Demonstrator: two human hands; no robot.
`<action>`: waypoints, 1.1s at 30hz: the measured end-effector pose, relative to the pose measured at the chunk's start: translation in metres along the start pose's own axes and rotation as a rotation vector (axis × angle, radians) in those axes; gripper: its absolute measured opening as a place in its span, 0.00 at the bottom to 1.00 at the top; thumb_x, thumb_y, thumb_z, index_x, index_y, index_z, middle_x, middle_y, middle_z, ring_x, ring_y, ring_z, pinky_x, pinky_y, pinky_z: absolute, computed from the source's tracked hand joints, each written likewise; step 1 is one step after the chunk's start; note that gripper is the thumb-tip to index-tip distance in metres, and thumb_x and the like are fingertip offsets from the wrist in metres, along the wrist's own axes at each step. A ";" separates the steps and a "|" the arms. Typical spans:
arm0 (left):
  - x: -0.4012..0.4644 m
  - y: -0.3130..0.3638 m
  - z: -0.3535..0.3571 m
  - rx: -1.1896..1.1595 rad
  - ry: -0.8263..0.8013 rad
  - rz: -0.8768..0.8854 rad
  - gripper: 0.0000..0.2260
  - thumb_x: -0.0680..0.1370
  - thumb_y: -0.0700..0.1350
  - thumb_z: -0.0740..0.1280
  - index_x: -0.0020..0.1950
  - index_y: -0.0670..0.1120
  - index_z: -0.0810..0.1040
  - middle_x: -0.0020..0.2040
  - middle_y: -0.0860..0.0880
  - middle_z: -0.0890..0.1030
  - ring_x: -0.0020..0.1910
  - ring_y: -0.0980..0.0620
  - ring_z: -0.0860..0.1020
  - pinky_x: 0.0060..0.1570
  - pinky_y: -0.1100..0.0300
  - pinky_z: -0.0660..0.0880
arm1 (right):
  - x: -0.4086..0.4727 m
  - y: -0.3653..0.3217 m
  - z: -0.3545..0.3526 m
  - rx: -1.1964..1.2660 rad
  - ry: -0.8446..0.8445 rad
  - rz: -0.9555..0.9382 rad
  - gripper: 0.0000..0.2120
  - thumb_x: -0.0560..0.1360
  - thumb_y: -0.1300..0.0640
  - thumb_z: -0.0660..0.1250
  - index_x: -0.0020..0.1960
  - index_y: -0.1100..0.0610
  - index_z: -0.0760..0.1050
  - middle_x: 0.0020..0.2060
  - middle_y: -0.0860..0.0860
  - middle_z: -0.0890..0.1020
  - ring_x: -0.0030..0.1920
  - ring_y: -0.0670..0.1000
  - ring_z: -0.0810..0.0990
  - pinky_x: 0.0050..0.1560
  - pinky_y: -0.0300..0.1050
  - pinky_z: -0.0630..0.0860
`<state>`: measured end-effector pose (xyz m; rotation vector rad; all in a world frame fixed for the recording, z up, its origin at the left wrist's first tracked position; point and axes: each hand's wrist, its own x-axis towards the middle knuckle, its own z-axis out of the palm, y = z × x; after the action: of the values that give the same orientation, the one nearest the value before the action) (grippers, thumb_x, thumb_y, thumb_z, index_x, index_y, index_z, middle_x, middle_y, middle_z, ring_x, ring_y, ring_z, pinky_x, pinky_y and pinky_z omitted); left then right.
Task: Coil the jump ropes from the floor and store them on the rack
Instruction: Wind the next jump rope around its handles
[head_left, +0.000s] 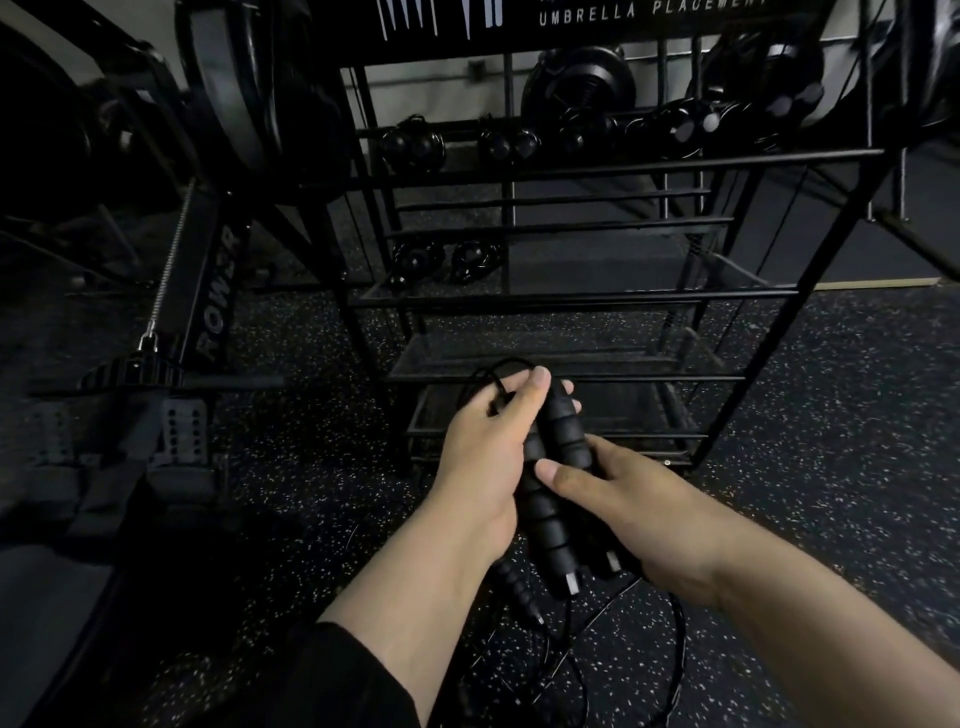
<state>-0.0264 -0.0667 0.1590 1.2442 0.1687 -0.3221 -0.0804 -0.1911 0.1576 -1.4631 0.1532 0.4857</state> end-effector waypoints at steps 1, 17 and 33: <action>0.000 -0.001 -0.001 -0.029 -0.006 -0.006 0.14 0.80 0.47 0.71 0.63 0.42 0.79 0.52 0.46 0.87 0.52 0.48 0.86 0.51 0.50 0.83 | -0.001 0.000 0.000 0.014 -0.018 0.004 0.13 0.81 0.48 0.66 0.63 0.52 0.77 0.48 0.52 0.87 0.43 0.47 0.86 0.34 0.37 0.77; 0.007 0.014 -0.013 -0.174 0.119 0.032 0.21 0.79 0.59 0.68 0.63 0.45 0.80 0.55 0.47 0.87 0.52 0.47 0.86 0.51 0.49 0.82 | 0.000 0.001 0.005 0.449 -0.215 0.070 0.28 0.80 0.41 0.60 0.67 0.62 0.76 0.46 0.63 0.79 0.35 0.55 0.74 0.30 0.43 0.68; 0.012 0.032 -0.051 0.307 0.005 0.374 0.18 0.86 0.52 0.55 0.52 0.51 0.83 0.45 0.55 0.87 0.45 0.59 0.84 0.45 0.64 0.76 | 0.001 0.006 -0.009 0.695 -0.599 0.011 0.27 0.84 0.40 0.58 0.74 0.58 0.71 0.46 0.58 0.75 0.33 0.48 0.71 0.28 0.37 0.68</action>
<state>-0.0023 -0.0112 0.1685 1.5484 -0.1153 -0.0185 -0.0806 -0.1999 0.1504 -0.6017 -0.1407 0.7668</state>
